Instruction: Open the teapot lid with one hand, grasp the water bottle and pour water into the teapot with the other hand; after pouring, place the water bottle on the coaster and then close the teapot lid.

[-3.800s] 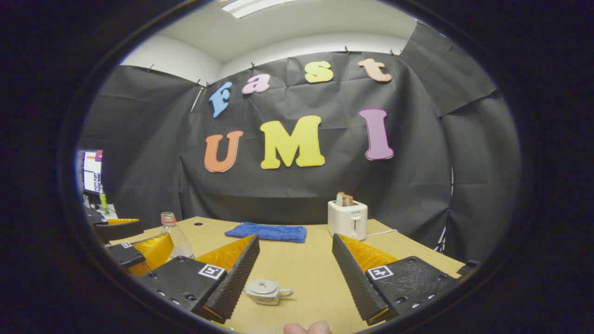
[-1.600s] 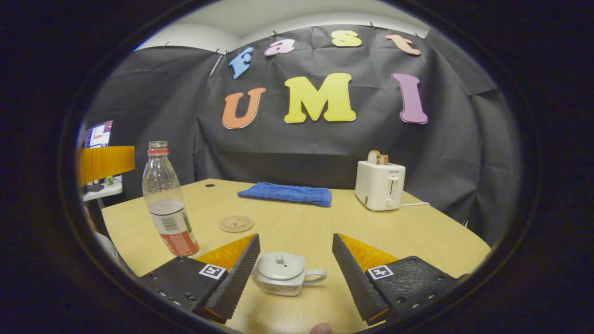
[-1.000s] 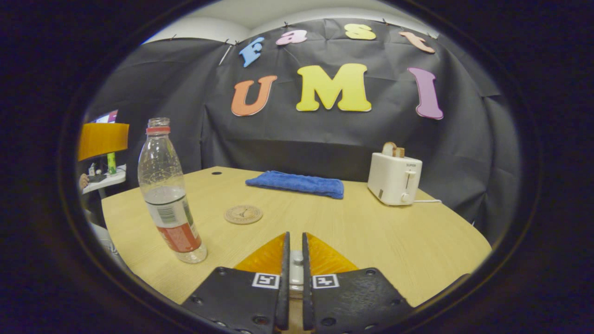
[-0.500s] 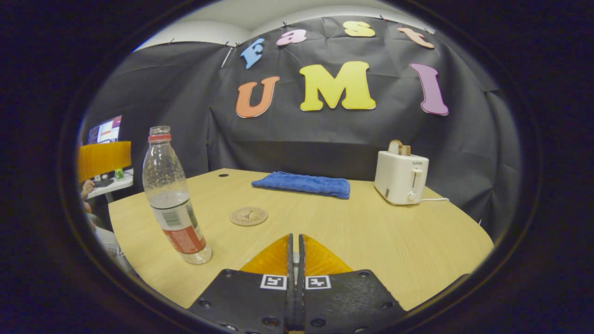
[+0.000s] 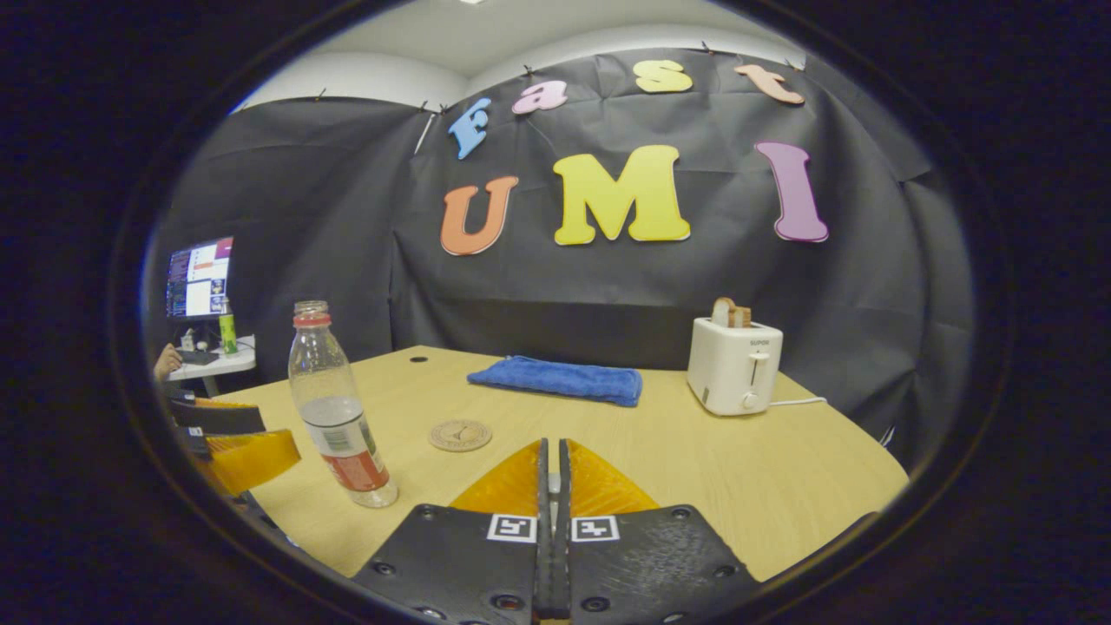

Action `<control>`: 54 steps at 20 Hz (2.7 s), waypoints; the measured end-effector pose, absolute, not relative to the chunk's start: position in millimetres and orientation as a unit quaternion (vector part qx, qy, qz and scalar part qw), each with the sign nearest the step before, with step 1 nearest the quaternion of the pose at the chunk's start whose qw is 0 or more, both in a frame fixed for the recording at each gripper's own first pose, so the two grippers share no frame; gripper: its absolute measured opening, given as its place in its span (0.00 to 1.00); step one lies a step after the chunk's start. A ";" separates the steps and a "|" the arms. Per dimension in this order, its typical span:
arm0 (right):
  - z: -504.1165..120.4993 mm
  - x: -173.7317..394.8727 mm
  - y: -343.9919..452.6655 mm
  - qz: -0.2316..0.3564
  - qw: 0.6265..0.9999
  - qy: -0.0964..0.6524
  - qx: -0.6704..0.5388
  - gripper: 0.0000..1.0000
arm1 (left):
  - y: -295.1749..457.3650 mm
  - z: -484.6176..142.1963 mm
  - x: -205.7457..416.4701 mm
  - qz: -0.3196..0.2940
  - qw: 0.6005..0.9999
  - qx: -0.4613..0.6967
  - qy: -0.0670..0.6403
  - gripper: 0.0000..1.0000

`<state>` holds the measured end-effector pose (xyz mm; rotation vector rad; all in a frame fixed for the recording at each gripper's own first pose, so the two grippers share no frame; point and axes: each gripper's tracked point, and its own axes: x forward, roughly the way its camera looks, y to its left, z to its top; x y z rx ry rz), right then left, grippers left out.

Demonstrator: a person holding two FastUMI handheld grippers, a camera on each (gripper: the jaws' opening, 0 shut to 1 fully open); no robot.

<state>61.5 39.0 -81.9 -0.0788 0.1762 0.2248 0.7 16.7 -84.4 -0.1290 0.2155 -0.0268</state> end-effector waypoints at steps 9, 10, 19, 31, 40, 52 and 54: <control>-83.5 35.8 -3.0 0.084 0.991 0.092 -0.047 0.00 | 11.5 -119.7 35.3 -0.020 0.990 -0.034 0.134 0.99; -84.0 35.4 -6.7 0.081 0.991 0.093 -0.045 0.00 | 11.3 -121.0 37.7 -0.023 0.990 -0.031 0.133 0.99; -86.8 33.3 -18.0 0.075 0.991 0.101 -0.047 0.00 | 16.3 -131.6 49.6 -0.023 0.989 -0.032 0.145 0.83; -85.2 25.7 -39.7 0.085 0.989 0.107 -0.050 0.00 | 42.7 -78.0 45.9 0.005 0.968 0.234 0.094 0.75; -81.4 14.4 -64.5 0.083 0.990 0.103 -0.053 0.00 | 68.6 -71.5 50.3 0.015 0.858 0.501 0.113 0.74; -89.4 9.3 -97.4 0.073 0.991 0.103 -0.040 0.00 | 44.0 -59.6 64.5 -0.006 0.732 0.674 0.100 0.74; -91.7 8.8 -103.1 0.072 0.991 0.102 -0.038 0.00 | 40.0 -58.4 62.5 -0.005 0.724 0.683 0.100 0.74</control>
